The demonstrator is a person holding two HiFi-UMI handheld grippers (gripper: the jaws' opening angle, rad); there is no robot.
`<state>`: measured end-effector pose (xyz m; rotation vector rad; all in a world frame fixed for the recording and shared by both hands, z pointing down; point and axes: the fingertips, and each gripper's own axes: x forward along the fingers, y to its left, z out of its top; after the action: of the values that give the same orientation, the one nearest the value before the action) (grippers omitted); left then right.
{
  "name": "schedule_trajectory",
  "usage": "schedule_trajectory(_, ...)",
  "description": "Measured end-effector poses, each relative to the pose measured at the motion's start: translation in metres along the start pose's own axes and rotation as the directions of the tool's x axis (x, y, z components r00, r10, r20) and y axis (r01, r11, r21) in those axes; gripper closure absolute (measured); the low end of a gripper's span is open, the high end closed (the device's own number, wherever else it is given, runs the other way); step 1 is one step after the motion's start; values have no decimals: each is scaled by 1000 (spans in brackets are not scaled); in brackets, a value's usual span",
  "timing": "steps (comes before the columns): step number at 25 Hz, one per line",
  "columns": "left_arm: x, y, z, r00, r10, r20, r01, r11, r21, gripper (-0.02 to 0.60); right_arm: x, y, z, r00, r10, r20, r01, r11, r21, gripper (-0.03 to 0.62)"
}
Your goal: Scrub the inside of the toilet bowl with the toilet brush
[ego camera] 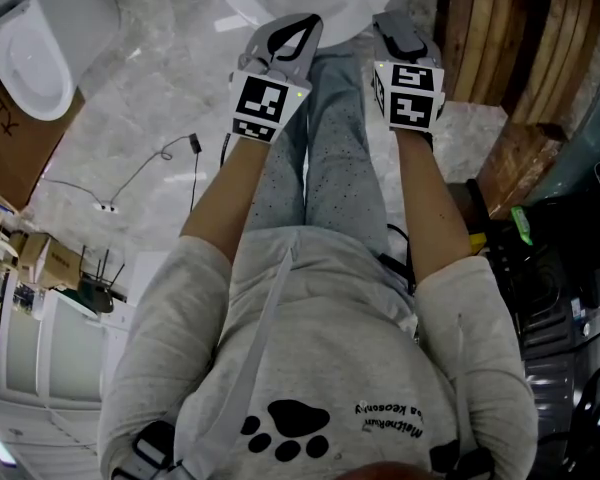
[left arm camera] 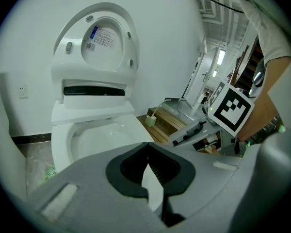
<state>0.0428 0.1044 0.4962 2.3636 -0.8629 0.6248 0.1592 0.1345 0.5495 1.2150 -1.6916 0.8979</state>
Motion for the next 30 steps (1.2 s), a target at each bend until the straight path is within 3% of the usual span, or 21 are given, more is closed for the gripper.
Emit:
schedule_trajectory(14, -13, 9, -14, 1000, 5, -8, -5, 1000, -14, 583, -8, 46, -24, 999, 22, -48, -21, 999, 29, 442)
schedule_trajectory(30, -32, 26, -26, 1000, 22, -5, -23, 999, -47, 583, -3, 79, -20, 997, 26, -74, -23, 999, 46, 442)
